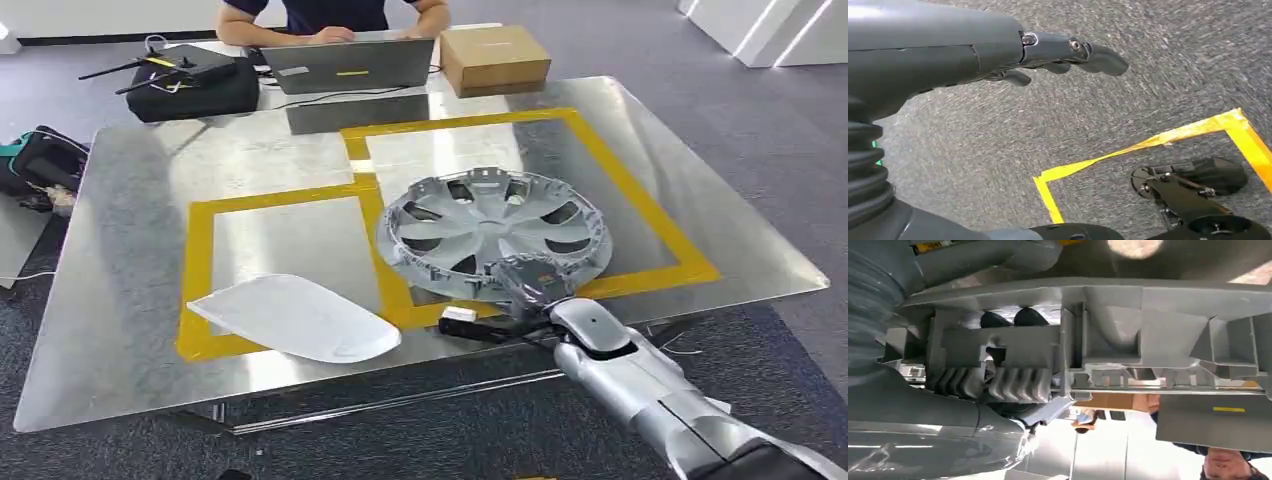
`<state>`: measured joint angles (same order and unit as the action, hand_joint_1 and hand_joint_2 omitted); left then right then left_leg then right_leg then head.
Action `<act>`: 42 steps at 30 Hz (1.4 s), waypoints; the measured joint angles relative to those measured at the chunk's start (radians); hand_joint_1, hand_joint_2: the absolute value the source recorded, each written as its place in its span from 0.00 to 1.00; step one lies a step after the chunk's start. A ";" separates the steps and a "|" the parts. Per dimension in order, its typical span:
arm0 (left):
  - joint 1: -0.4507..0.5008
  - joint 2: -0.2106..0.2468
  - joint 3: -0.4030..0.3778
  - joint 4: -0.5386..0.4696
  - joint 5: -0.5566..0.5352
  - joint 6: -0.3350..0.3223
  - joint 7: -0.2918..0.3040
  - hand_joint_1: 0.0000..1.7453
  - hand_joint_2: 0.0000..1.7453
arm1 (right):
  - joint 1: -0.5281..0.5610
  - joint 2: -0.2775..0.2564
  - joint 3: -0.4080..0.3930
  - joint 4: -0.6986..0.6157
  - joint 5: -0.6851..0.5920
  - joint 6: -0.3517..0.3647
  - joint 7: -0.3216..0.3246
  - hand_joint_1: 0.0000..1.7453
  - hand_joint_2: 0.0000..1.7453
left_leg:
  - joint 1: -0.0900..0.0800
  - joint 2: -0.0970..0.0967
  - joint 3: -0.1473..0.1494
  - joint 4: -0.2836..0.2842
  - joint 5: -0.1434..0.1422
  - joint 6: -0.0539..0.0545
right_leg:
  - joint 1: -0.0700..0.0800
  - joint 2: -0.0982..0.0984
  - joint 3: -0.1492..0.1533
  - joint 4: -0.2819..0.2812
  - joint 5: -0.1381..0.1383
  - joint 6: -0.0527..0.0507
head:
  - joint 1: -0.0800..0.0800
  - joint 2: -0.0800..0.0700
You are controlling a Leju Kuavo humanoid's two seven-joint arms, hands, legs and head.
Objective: Take the parts from the cabinet and place them on the table.
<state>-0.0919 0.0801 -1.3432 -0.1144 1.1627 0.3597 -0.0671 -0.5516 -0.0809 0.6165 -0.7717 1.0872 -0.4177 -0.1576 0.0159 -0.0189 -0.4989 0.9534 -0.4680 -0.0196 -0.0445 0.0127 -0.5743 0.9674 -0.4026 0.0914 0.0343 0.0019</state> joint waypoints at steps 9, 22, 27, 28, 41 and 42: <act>0.001 0.003 -0.013 0.000 0.002 -0.022 -0.018 0.00 0.00 | 0.028 -0.011 0.011 0.000 -0.012 0.009 -0.002 0.00 0.00 | 0.000 0.000 -0.001 0.000 0.000 0.000 | 0.000 0.000 0.000 0.000 0.000 0.000 | 0.000 0.000; -0.001 0.013 -0.020 0.000 0.019 -0.024 -0.011 0.00 0.00 | 0.038 -0.018 0.014 -0.006 -0.019 0.016 0.000 0.00 0.00 | 0.002 0.005 -0.003 -0.011 0.020 0.031 | -0.009 0.000 -0.010 -0.013 0.007 0.022 | 0.001 0.000; 0.000 0.012 -0.020 0.000 0.022 -0.017 -0.003 0.00 0.00 | 0.050 -0.024 0.020 -0.007 -0.021 0.017 0.001 0.00 0.00 | -0.013 0.016 -0.014 -0.011 0.027 0.041 | 0.008 -0.007 -0.155 0.336 -0.154 0.006 | 0.006 0.000; 0.000 0.011 -0.020 0.000 0.022 -0.016 -0.002 0.00 0.00 | 0.054 -0.025 0.021 -0.007 -0.021 0.017 0.001 0.00 0.00 | -0.015 0.016 -0.014 -0.010 0.027 0.042 | 0.010 -0.007 -0.152 0.335 -0.139 0.002 | 0.006 0.000; -0.004 0.006 -0.021 0.000 0.026 -0.013 0.002 0.00 0.00 | 0.049 -0.027 0.026 -0.010 -0.022 0.012 0.002 0.00 0.00 | -0.011 0.016 -0.144 0.266 -0.142 -0.022 | 0.018 -0.009 -0.037 0.041 -0.009 -0.065 | -0.004 0.000; -0.004 0.006 -0.021 0.000 0.027 -0.012 0.003 0.00 0.00 | 0.050 -0.027 0.026 -0.010 -0.022 0.012 0.002 0.00 0.00 | -0.009 0.016 -0.165 0.323 -0.162 -0.024 | 0.018 -0.010 -0.046 0.041 -0.003 -0.064 | -0.003 0.000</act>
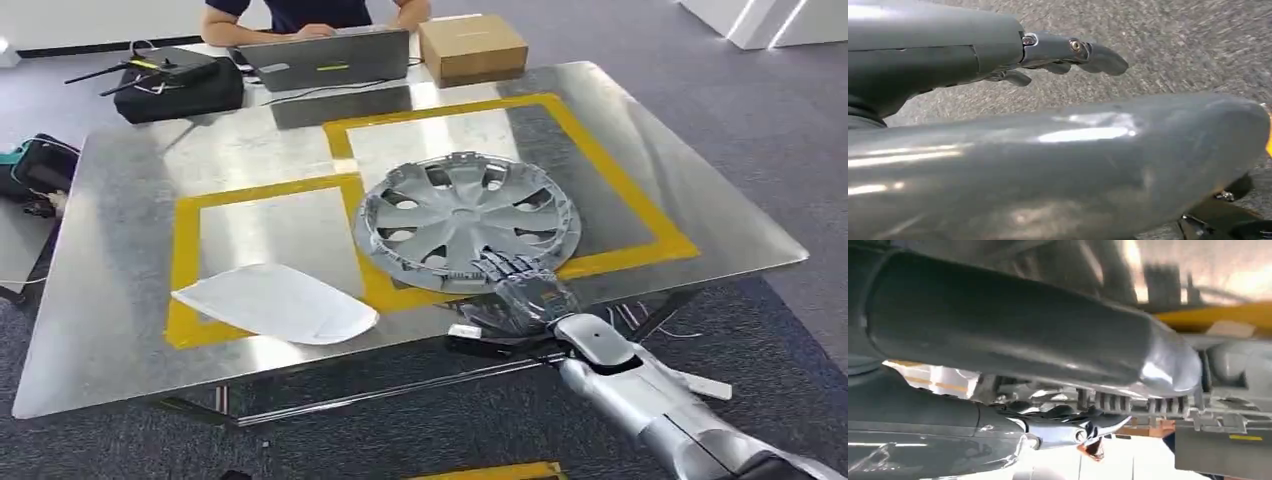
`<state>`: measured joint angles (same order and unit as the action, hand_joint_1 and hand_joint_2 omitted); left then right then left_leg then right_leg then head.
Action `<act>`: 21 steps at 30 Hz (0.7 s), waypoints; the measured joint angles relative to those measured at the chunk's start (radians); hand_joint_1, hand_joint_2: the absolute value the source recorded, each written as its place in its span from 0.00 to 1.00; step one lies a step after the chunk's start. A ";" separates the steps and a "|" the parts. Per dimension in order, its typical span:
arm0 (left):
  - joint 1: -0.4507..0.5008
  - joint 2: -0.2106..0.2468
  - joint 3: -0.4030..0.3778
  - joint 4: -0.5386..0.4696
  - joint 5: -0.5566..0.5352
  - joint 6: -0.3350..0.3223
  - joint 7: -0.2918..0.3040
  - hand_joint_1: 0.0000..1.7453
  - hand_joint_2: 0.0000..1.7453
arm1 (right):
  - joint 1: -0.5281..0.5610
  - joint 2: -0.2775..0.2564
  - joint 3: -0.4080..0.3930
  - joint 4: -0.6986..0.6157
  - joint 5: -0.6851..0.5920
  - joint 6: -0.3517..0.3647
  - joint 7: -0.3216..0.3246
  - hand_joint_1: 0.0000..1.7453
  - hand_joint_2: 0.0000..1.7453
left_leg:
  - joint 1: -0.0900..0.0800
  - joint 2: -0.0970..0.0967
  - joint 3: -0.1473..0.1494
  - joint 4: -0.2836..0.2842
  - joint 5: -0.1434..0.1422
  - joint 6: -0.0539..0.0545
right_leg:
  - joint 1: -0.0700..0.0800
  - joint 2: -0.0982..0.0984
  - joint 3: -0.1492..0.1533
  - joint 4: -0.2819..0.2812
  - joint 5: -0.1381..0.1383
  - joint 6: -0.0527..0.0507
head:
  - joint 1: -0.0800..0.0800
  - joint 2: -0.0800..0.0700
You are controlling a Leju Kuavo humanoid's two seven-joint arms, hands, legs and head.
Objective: Take the parts from the cabinet and place them on the table.
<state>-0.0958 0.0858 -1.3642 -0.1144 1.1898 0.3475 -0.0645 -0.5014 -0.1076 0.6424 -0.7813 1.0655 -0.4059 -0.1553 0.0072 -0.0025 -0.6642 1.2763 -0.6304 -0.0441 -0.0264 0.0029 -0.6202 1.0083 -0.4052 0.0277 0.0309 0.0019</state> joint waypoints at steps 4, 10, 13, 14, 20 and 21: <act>0.000 0.000 0.000 0.000 0.002 0.003 0.002 0.00 0.00 | -0.001 0.000 0.000 0.000 0.000 0.000 0.005 0.00 0.00 | 0.014 0.000 0.109 -0.163 0.121 -0.011 | -0.010 0.000 -0.029 0.002 0.027 0.016 | 0.000 0.000; -0.003 -0.005 -0.001 -0.001 0.004 0.008 0.003 0.00 0.00 | -0.002 0.000 0.001 0.000 0.000 0.000 0.009 0.00 0.00 | 0.010 -0.007 0.153 -0.288 0.142 0.020 | -0.010 0.003 -0.046 -0.011 0.079 0.059 | -0.007 0.000; -0.004 -0.006 -0.002 -0.001 0.005 0.011 0.003 0.00 0.00 | -0.002 -0.002 0.003 0.000 0.000 0.001 0.009 0.00 0.00 | 0.005 -0.001 0.123 -0.289 0.173 0.053 | -0.007 -0.001 -0.097 0.126 -0.075 0.058 | -0.003 0.000; -0.004 -0.005 -0.002 -0.001 0.005 0.012 0.003 0.00 0.00 | -0.003 -0.002 0.004 0.000 0.000 0.001 0.009 0.00 0.00 | 0.001 -0.001 0.110 -0.288 0.183 0.057 | -0.003 -0.001 -0.117 0.211 -0.125 0.056 | -0.002 0.000; -0.003 -0.008 -0.002 -0.001 0.005 0.013 0.004 0.00 0.00 | -0.002 -0.003 0.007 0.000 0.000 0.001 0.010 0.00 0.00 | -0.024 -0.002 0.043 -0.286 0.238 0.064 | 0.031 0.001 0.053 0.111 -0.061 0.006 | -0.003 0.000; -0.003 -0.010 -0.002 -0.001 0.005 0.013 0.004 0.00 0.00 | -0.005 -0.003 0.007 -0.001 0.000 0.001 0.010 0.00 0.00 | -0.029 -0.002 0.037 -0.285 0.245 0.060 | 0.035 -0.001 0.102 0.033 -0.103 -0.007 | -0.005 0.000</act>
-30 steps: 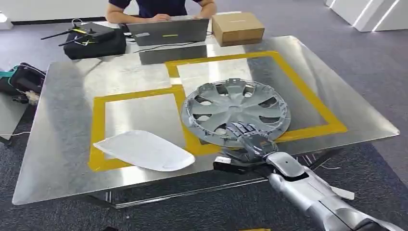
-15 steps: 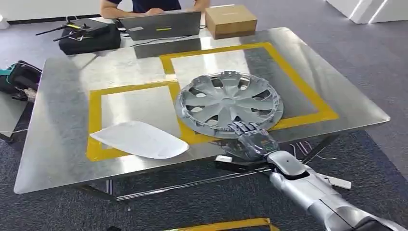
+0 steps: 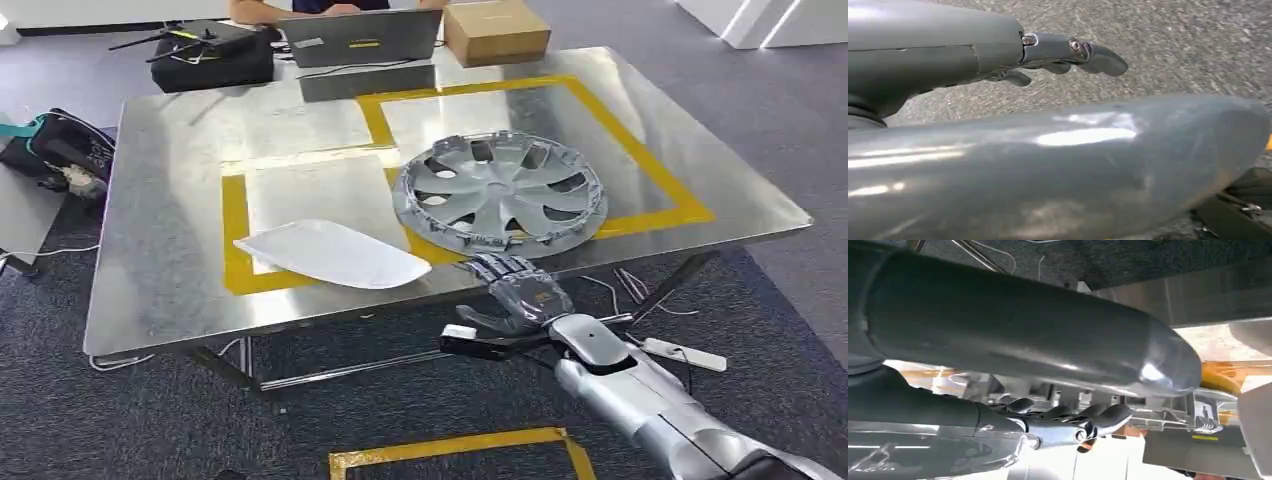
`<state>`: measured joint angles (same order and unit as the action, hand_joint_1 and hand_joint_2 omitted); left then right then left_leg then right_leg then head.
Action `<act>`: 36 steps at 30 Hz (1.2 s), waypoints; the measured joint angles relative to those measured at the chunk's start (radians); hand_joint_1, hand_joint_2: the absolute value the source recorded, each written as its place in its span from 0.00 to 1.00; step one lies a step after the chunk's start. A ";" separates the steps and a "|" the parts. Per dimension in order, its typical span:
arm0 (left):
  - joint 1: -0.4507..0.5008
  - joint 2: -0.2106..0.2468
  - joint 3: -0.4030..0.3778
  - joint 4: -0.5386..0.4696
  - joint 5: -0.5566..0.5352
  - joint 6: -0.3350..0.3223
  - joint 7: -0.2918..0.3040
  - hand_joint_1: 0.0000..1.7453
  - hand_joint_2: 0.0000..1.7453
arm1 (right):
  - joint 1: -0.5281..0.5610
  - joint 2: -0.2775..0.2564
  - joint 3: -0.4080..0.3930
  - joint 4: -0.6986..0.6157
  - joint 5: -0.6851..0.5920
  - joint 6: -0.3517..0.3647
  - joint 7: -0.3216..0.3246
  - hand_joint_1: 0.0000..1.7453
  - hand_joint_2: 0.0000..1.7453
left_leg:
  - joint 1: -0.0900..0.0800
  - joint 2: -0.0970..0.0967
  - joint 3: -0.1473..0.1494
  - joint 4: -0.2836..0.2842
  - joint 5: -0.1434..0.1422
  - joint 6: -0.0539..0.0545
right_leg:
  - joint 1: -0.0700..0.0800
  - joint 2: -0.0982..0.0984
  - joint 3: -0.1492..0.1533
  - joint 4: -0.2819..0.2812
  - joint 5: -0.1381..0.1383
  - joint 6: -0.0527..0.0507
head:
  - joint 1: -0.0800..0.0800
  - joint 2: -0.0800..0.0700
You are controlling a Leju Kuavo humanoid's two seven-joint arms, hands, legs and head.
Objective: Take the parts from the cabinet and place them on the table.
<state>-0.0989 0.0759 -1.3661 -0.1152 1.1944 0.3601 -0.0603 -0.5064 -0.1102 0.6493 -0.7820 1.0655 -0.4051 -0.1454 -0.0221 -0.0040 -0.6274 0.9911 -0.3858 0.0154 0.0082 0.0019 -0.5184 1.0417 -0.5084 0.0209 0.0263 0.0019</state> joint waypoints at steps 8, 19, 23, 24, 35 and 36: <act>0.004 0.001 -0.001 0.001 0.002 0.003 0.006 0.00 0.00 | 0.002 0.000 0.002 -0.003 -0.002 0.004 0.002 0.00 0.00 | 0.014 -0.001 -0.068 0.153 -0.143 -0.046 | -0.009 -0.003 -0.041 -0.055 0.070 -0.019 | -0.002 0.000; -0.001 -0.008 -0.004 0.000 0.008 0.014 0.006 0.00 0.00 | 0.064 -0.052 -0.004 -0.060 -0.006 -0.002 0.023 0.00 0.00 | 0.027 -0.005 0.141 -0.009 -0.117 -0.029 | -0.017 -0.006 -0.152 -0.048 0.189 0.035 | 0.001 0.000; 0.002 -0.013 -0.005 0.000 0.015 0.023 0.009 0.00 0.00 | 0.120 -0.078 -0.016 -0.095 -0.007 0.002 0.041 0.00 0.00 | 0.029 0.001 0.090 -0.012 -0.069 0.011 | -0.020 -0.004 -0.203 0.097 0.015 0.050 | 0.008 0.000; 0.002 -0.013 -0.005 0.000 0.019 0.027 0.009 0.00 0.00 | 0.131 -0.081 -0.023 -0.104 -0.007 0.006 0.054 0.00 0.00 | 0.025 0.001 0.073 -0.011 -0.055 0.014 | -0.020 -0.004 -0.221 0.186 -0.035 0.051 | 0.008 0.000; 0.015 -0.029 -0.015 0.000 0.053 0.048 0.009 0.00 0.00 | 0.385 -0.100 -0.222 -0.169 -0.057 -0.100 0.087 0.00 0.00 | 0.011 -0.002 -0.012 -0.014 0.054 -0.018 | 0.002 -0.009 0.043 -0.073 0.004 0.003 | 0.008 0.000; 0.017 -0.029 -0.019 0.001 0.055 0.050 0.009 0.00 0.00 | 0.404 -0.093 -0.249 -0.166 -0.070 -0.117 0.079 0.00 0.00 | 0.014 -0.002 -0.020 -0.006 0.027 -0.023 | -0.005 -0.016 0.035 -0.077 0.018 -0.003 | 0.008 0.000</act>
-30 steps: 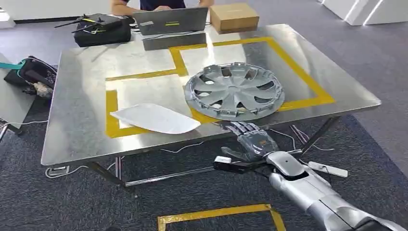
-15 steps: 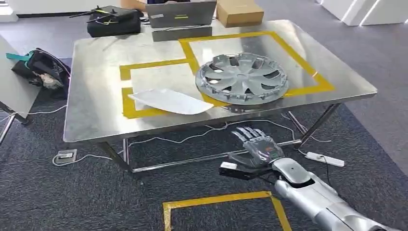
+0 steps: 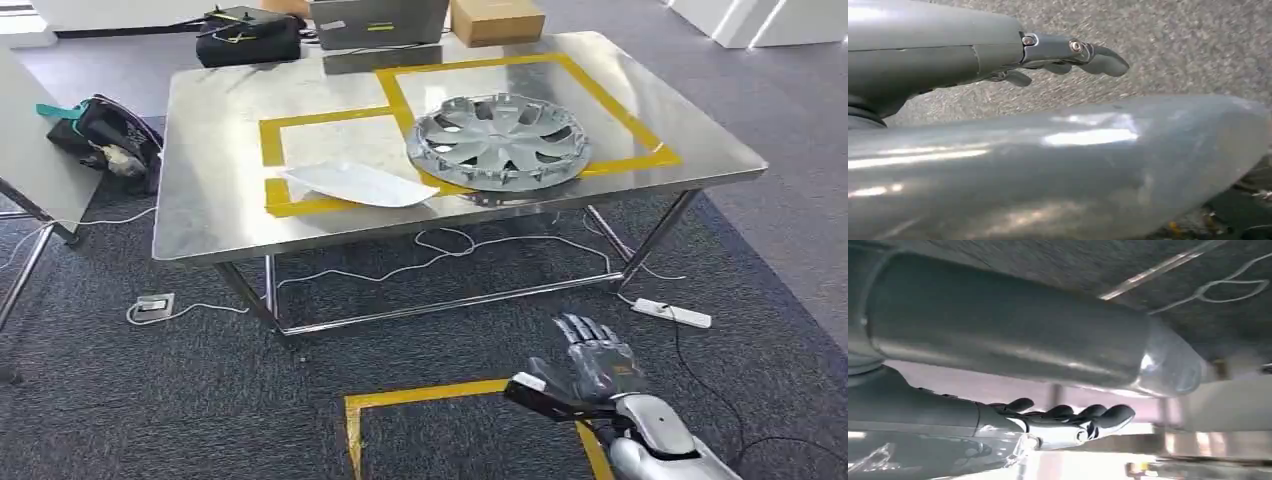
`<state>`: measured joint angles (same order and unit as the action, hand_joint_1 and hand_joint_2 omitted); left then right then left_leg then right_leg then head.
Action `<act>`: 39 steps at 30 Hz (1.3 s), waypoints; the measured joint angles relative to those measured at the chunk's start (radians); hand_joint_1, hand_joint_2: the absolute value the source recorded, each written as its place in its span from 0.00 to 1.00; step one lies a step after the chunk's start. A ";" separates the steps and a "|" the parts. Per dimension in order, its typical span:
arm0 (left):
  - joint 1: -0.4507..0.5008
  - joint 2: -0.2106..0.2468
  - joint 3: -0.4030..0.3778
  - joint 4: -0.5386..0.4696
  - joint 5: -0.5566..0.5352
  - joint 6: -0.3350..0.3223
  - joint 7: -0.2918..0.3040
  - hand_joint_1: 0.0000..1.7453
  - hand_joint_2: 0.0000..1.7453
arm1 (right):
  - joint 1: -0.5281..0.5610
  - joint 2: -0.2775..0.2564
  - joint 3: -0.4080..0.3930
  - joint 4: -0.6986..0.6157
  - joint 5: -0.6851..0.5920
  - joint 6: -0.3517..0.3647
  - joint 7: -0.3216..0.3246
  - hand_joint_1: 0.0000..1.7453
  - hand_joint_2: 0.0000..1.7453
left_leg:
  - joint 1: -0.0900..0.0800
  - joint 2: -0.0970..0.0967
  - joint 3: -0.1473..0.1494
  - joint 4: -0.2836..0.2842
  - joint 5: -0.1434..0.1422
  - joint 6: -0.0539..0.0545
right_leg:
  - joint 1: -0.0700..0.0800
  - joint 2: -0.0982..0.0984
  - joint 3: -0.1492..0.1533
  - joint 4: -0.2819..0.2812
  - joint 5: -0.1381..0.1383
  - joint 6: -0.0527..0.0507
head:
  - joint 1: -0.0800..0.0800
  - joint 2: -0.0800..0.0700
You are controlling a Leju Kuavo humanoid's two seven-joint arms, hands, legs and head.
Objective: Take the parts from the cabinet and place them on the table.
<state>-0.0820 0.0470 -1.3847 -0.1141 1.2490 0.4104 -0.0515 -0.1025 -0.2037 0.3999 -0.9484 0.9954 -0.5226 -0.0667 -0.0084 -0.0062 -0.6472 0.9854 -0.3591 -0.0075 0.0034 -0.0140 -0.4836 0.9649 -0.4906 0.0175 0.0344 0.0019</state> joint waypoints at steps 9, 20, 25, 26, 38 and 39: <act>-0.003 -0.008 -0.006 0.000 0.031 0.008 -0.005 0.00 0.00 | 0.092 0.068 -0.233 0.158 -0.143 -0.072 -0.126 0.00 0.00 | 0.020 0.001 0.098 0.160 -0.119 -0.034 | -0.012 0.004 -0.159 0.025 0.116 0.010 | -0.012 0.000; -0.003 -0.019 -0.023 0.000 0.051 0.028 -0.018 0.00 0.00 | 0.086 0.169 -0.511 0.590 -0.299 -0.067 -0.205 0.00 0.00 | 0.009 0.005 0.120 -0.008 -0.100 0.036 | -0.015 0.010 -0.256 0.344 -0.077 0.057 | -0.001 0.000; -0.002 -0.025 -0.028 0.000 0.060 0.032 -0.018 0.00 0.00 | 0.089 0.203 -0.565 0.669 -0.322 -0.037 -0.187 0.00 0.00 | 0.006 0.005 0.056 -0.002 -0.045 0.021 | -0.015 0.014 -0.017 0.099 -0.002 0.045 | -0.001 0.000; -0.001 -0.026 -0.028 0.000 0.060 0.033 -0.018 0.00 0.00 | 0.086 0.209 -0.572 0.676 -0.322 -0.029 -0.176 0.00 0.00 | 0.003 0.005 0.052 0.001 -0.040 0.014 | -0.012 0.016 0.047 0.009 -0.033 0.043 | 0.000 0.000; 0.001 -0.027 -0.029 0.000 0.070 0.045 -0.018 0.00 0.00 | 0.093 0.253 -0.595 0.747 -0.303 0.052 -0.024 0.00 0.00 | 0.010 0.005 0.022 0.241 -0.141 -0.022 | -0.007 0.011 -0.091 0.015 0.067 -0.005 | -0.009 0.000; 0.001 -0.027 -0.029 0.000 0.070 0.047 -0.018 0.00 0.00 | 0.094 0.255 -0.595 0.750 -0.303 0.057 -0.011 0.00 0.00 | 0.009 0.005 0.082 0.151 -0.116 -0.016 | -0.007 0.011 -0.096 0.016 0.073 -0.001 | -0.009 0.000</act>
<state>-0.0810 0.0202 -1.4134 -0.1141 1.3188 0.4574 -0.0690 -0.0089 0.0515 -0.1949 -0.1984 0.6924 -0.4654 -0.0779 0.0008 -0.0012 -0.5653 1.1367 -0.4749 -0.0230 -0.0036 -0.0030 -0.5798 0.9807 -0.4171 0.0165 0.0256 0.0019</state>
